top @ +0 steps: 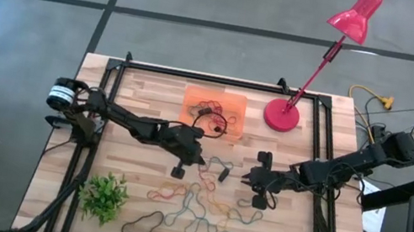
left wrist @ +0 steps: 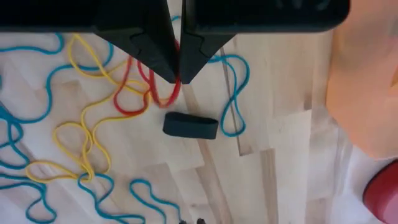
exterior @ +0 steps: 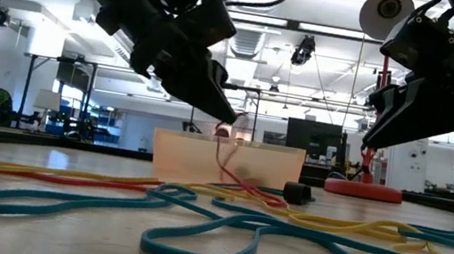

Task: Pick and place rubber bands into bin
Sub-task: Put the red rubber band into the orange bin

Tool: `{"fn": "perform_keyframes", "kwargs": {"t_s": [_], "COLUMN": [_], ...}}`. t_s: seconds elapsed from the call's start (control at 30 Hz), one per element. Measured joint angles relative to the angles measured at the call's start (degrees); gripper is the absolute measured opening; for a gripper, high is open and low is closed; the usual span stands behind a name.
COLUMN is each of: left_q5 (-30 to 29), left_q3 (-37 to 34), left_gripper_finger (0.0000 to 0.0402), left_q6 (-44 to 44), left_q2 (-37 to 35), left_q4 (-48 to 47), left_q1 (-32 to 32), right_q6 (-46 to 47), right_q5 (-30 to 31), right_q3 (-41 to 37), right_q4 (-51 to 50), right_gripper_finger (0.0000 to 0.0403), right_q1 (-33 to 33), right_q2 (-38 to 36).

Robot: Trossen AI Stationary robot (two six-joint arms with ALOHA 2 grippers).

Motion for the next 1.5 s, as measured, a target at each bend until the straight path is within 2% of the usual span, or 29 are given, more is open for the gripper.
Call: {"fn": "perform_keyframes", "kwargs": {"t_s": [0.17, 0.6, 0.73, 0.93, 1.1, 1.17, 1.37, 1.5], "left_q5": [-0.51, -16.79, -19.25, -19.36, -18.16, -17.95, -16.28, -15.81], "left_q3": [-0.02, 0.61, 0.52, 0.42, 0.26, 0.26, 0.19, 0.26], "left_gripper_finger": [0.0000, 0.0000, 0.0000, 0.0000, 0.0000, 0.0000, 0.0005, 0.0039], "left_q6": [1.70, 9.65, 12.02, 13.25, 12.71, 9.91, 5.65, 5.64], "left_q2": [-1.11, -10.67, -13.95, -15.44, -13.44, -12.20, -8.57, -6.44], "left_q4": [2.32, 6.07, 6.12, 5.73, 5.76, 5.65, 4.86, 4.91], "left_q1": [0.00, 1.91, 4.87, 12.89, 19.65, 21.40, 22.84, 22.84], "right_q6": [-0.01, -0.03, -0.03, -0.03, -0.03, -0.03, -0.51, -0.51], "right_q5": [0.00, 0.00, 0.02, 0.17, 0.22, 0.24, 1.47, 1.64], "right_q3": [-0.10, -0.42, -0.42, -0.42, -0.42, -0.42, -0.42, -0.42], "right_q4": [0.05, -0.04, 0.05, 0.07, 0.09, 0.09, 0.11, 0.11], "right_gripper_finger": [0.0057, 0.0057, 0.0057, 0.0057, 0.0057, 0.0057, 0.0057, 0.0057], "right_q1": [-0.01, -0.01, -0.01, 0.00, 0.00, -0.01, 0.01, -0.01], "right_q2": [0.01, -0.01, -0.01, -0.01, -0.01, -0.01, -0.01, -0.01]}}
